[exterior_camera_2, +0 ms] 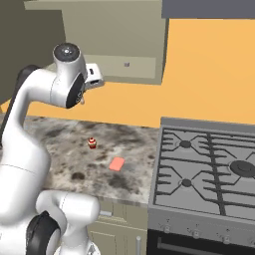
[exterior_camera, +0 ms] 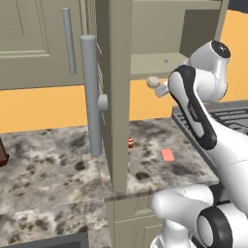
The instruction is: Pick the dish brush and bar soap from the cabinet and place them on the counter.
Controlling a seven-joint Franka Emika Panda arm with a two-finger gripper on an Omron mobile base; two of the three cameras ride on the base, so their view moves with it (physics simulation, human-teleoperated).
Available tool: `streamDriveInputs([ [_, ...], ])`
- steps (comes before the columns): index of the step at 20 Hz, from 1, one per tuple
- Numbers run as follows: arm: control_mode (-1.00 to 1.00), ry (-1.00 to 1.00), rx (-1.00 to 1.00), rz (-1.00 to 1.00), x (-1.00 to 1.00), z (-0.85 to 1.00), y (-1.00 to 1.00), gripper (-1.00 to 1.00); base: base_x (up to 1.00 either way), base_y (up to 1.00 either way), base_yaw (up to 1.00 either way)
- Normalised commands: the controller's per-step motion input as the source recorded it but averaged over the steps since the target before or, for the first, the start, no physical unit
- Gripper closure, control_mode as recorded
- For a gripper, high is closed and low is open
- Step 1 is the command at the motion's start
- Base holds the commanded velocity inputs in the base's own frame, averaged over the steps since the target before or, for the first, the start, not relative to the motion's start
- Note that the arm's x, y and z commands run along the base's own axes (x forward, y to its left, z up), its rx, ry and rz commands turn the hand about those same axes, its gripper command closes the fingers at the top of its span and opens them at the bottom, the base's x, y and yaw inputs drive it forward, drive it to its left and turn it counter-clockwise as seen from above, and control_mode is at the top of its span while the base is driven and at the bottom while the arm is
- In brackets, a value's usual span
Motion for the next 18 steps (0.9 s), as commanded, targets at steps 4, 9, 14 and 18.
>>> streamDriveInputs([
  [4, -1.00, 0.00, 0.00, 0.00, -0.19, -0.21, 0.00, 1.00, 0.00, 0.00, 0.00],
  [9, -1.00, 0.00, 0.00, 0.00, -0.03, -0.40, 0.00, 1.00, 0.00, 0.00, 0.00],
  [14, -1.00, 0.00, 0.00, 0.00, 0.00, -0.42, 0.00, 1.00, 0.00, 0.00, 0.00],
  [18, -1.00, 0.00, 0.00, 0.00, 0.00, -0.36, 0.00, 1.00, 0.00, 0.00, 0.00],
])
